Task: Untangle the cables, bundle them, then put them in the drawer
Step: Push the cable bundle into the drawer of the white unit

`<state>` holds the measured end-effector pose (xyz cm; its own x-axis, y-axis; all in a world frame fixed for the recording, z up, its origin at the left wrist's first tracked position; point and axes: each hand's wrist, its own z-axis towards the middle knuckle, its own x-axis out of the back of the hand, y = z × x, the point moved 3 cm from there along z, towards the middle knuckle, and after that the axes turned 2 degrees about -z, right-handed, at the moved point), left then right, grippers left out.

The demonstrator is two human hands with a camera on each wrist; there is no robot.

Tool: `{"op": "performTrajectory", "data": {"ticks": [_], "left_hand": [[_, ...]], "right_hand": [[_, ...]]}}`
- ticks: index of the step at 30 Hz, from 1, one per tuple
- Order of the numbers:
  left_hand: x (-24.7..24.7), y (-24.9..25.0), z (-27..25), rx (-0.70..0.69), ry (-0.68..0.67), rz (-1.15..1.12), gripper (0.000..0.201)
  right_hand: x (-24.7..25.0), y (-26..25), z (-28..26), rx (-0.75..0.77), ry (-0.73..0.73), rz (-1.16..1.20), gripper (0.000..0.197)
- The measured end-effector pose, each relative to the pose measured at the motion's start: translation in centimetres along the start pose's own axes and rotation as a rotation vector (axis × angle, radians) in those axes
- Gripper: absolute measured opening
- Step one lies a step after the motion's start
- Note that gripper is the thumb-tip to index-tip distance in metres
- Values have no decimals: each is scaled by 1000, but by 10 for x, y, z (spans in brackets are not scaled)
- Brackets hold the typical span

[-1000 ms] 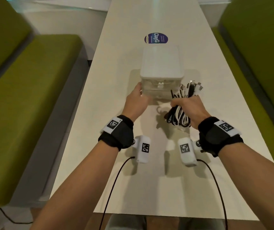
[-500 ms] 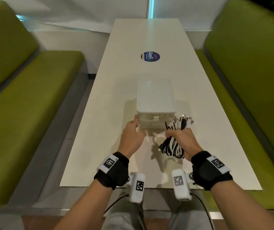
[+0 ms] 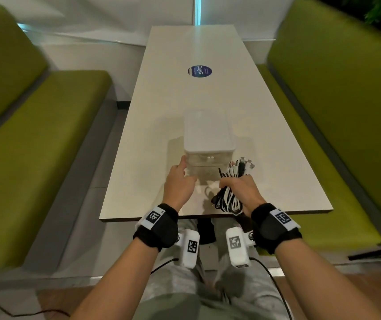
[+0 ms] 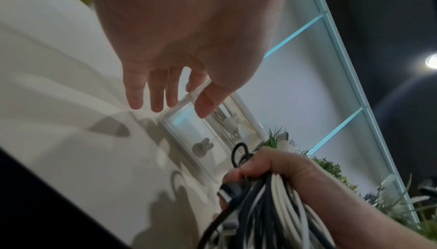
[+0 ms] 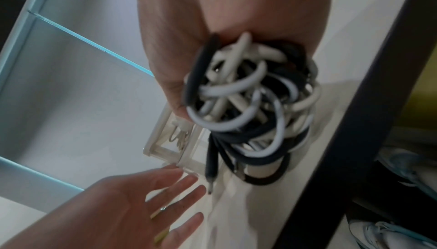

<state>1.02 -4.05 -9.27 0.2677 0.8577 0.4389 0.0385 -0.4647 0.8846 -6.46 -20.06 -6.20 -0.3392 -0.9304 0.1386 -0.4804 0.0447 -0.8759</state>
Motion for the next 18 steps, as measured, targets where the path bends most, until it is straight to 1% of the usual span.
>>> {"op": "performTrajectory", "data": {"ticks": [4, 6, 10, 12, 15, 18], "left_hand": [[4, 0, -5, -40, -22, 254, 67], [8, 1, -8, -66, -24, 340, 67], [9, 2, -10, -89, -1, 410, 66], [8, 3, -12, -89, 8, 429, 66], [6, 3, -14, -93, 16, 457, 67], [7, 0, -15, -87, -5, 484, 72]], "right_hand": [[6, -1, -2, 6, 5, -15, 34], [11, -3, -3, -5, -12, -37, 39], [20, -3, -4, -38, -56, -169, 35], [24, -3, -6, -48, -59, -225, 37], [28, -4, -8, -48, -105, -277, 40], [35, -11, -8, -33, -75, -297, 34]]}}
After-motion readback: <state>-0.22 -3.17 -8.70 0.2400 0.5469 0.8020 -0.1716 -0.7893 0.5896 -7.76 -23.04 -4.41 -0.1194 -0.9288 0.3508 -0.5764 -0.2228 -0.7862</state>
